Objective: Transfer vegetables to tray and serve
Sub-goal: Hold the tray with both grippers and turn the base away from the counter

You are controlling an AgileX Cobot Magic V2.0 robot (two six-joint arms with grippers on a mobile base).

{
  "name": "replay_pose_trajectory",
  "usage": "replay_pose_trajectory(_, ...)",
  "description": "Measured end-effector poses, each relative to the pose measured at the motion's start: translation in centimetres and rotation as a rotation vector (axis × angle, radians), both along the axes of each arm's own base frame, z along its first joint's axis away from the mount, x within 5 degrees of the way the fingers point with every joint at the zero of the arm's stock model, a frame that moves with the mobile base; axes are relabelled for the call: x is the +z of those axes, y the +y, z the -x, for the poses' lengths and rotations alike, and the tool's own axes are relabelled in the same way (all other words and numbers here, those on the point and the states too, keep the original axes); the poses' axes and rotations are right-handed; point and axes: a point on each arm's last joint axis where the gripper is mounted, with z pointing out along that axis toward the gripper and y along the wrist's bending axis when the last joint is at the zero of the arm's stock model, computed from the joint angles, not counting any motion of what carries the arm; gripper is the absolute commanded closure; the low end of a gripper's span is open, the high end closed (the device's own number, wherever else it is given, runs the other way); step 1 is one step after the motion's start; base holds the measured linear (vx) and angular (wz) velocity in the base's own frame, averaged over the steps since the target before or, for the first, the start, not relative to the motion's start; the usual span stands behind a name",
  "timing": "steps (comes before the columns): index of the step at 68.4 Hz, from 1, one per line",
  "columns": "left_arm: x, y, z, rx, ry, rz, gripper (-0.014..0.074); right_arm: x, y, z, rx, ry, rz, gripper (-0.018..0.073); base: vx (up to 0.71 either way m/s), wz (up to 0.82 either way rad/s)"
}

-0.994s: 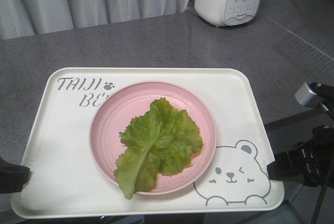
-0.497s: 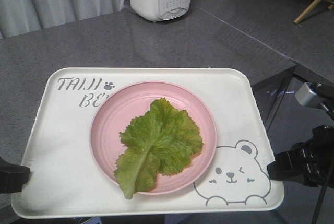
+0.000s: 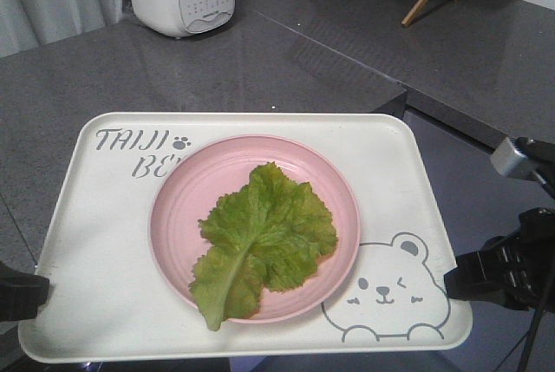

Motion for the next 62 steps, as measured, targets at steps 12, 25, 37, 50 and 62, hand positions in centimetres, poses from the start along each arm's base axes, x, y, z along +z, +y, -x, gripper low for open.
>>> replay_pose_trajectory(12, 0.0, 0.0, 0.0, 0.0, 0.0, 0.0, 0.0602, 0.0, 0.0, 0.0, 0.0, 0.0, 0.0, 0.0562, 0.0, -0.19)
replay_pose_trajectory(25, 0.0, 0.0, 0.0, 0.0, 0.0, 0.0, 0.0602, 0.0, 0.0, 0.0, 0.0, 0.0, 0.0, 0.0562, 0.0, -0.16)
replay_pose_trajectory(37, 0.0, 0.0, 0.0, 0.0, 0.0, 0.0, 0.0602, 0.0, 0.0, 0.0, 0.0, 0.0, 0.0, 0.0562, 0.01, -0.14)
replay_pose_trajectory(50, 0.0, 0.0, 0.0, 0.0, 0.0, 0.0, 0.0602, 0.0, 0.0, 0.0, 0.0, 0.0, 0.0, 0.0562, 0.01, -0.15)
replay_pose_trajectory(62, 0.0, 0.0, 0.0, 0.0, 0.0, 0.0, 0.0602, 0.0, 0.0, 0.0, 0.0, 0.0, 0.0, 0.0562, 0.02, -0.22)
